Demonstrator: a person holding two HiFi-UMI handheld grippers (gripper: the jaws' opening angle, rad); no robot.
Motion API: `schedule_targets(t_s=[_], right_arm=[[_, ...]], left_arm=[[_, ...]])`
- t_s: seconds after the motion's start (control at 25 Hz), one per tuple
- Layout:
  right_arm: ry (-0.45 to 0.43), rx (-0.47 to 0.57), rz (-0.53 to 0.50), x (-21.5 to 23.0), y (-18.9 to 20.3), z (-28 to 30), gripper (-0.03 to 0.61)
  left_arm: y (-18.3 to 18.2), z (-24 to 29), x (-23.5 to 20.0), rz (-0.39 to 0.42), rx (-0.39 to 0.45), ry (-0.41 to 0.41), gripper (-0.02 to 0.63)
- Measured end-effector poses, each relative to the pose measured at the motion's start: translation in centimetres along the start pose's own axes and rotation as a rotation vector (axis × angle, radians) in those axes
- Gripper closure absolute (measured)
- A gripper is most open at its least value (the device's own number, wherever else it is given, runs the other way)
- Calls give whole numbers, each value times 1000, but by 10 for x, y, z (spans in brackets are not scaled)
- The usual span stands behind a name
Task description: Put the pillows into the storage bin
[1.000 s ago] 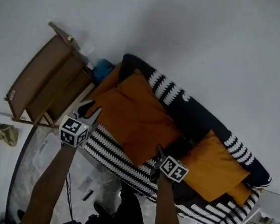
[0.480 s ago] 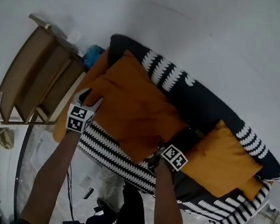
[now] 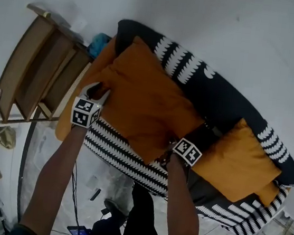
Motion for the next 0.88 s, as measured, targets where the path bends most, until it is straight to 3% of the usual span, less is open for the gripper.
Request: schedule_targets(t_s=[0.12,0.2,0.36,0.56,0.88], right_arm=[[30,1,-73,-13,-2,-16,522],[53,14,-127,-25,-1,-29,560],[81,96,-208,-43,1,-64,565],[46,227,-366,-85,-24,-118,565],[-81,290,-668,-204,-49,-147,565]], left_arm=[[-5,-12,0,-22,-5,12,587],[-7,-20,-2,-48,-19,21,609],[-6,-46,-3,-75,-37,34,611],[7,-100,-15,-133,-24,28,612],[43,-235,-57,-285,110,-70,612]])
Point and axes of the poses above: the fingertips, and each gripper's own axes: z forward along the fingers, x to its right, y out of its underside, the point moved 9 cm from there along -z, backward along the fingers, and after that the axes turned 15 degrees about -z, right-handed, at the moved point
